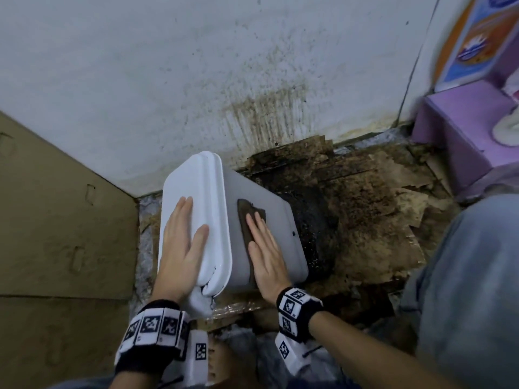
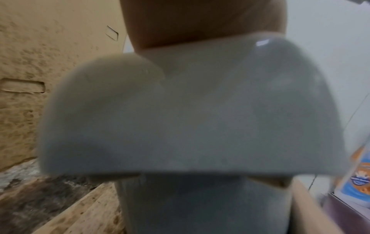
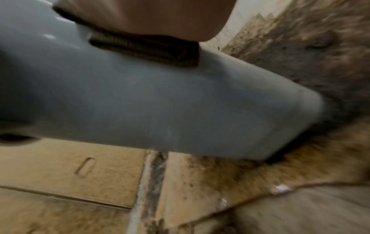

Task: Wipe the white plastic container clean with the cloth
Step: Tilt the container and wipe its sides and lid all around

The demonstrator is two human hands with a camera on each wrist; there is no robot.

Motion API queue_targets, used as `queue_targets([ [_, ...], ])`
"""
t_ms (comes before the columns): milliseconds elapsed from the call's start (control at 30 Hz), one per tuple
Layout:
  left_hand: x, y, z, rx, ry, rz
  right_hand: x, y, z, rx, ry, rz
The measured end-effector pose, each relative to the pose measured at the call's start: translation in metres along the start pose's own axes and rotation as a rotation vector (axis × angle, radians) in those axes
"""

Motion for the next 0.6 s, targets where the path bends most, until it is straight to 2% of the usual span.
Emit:
queue_targets([
  [67, -0.001, 0.001, -0.001, 0.004, 0.008, -0.001, 0.035, 0.009, -0.001, 0.007, -0.009, 0.087],
  [167, -0.003, 0.001, -0.002, 0.010, 0.011, -0.006, 0.098, 0.025, -0.001, 0.011, -0.012, 0.294],
  [300, -0.002, 0.001, -0.002, 0.004, 0.016, -0.011, 0.120, 0.032, -0.005, 0.023, -0.140, 0.527],
  [467, -0.002, 0.000, -0.001, 0.006, -0.006, -0.017, 0.100, 0.029, -0.004, 0.091, -0.167, 0.568],
  [600, 0.001, -0.001, 0.000, 0.017, -0.012, -0.018, 0.047, 0.020, 0.007, 0.143, -0.207, 0.424],
])
Point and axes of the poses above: each hand's wrist, its own y-axis away from the middle knuckle, its own z-axis out of the palm, x = y × z, the point moved 7 cm from there along -y, towards the middle knuckle, and after that the axes turned 6 degrees about -x, right-handed, at the moved point
